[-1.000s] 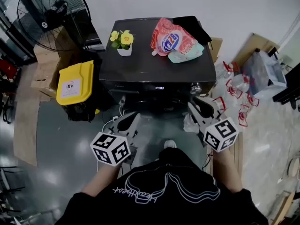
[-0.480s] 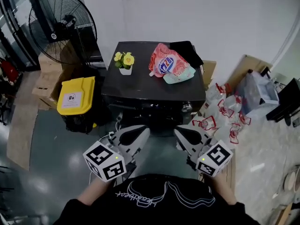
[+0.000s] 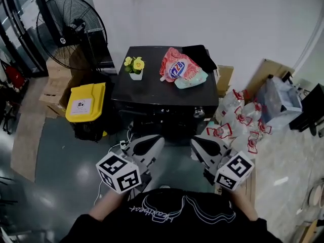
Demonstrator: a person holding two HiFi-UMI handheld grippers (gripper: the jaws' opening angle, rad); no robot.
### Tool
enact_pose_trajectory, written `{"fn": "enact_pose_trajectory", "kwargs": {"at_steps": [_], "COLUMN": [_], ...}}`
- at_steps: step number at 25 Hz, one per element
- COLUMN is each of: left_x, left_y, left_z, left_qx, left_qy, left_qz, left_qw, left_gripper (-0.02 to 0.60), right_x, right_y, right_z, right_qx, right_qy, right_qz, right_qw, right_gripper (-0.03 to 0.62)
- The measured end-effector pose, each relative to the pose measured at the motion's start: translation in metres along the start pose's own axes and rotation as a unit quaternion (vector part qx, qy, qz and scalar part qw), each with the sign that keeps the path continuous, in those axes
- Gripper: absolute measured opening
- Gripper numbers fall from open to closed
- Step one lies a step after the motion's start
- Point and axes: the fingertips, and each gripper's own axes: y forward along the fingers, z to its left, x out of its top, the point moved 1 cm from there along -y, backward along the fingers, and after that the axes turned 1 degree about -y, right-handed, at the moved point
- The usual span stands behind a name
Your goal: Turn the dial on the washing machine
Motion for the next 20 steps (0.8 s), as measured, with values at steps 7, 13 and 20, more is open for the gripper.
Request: {"fn": "enact_pose_trajectory", "kwargs": {"at_steps": [7, 13, 20], "left_x": [-0.004, -0.008, -0.015], "left_y": [0.0, 0.001, 0.003], "left_z": [-0.025, -0.036, -0.032], "left_qx": [-0.01, -0.017, -0.019], "left_qy": [0.011, 0.029, 0.031], "left_qz": [0.001, 0.008, 0.012], "left_qw": [0.9999, 0.9994, 0.9993], "left_gripper": [0.005, 0.005, 0.005], "right_x": [-0.005, -0.011, -0.014], "right_y": [-0.024, -0.033, -0.032], "right_z": [0.008, 0.007, 0.002], "right_qx": [-0.011, -0.024, -0.03], "right_qy": [0.002, 0.008, 0.012], "right_qz": [0.004, 0.001, -0.004], "right_qw": [1.0, 1.0, 0.999], "right_gripper": [0.003, 0.003, 0.003]}}
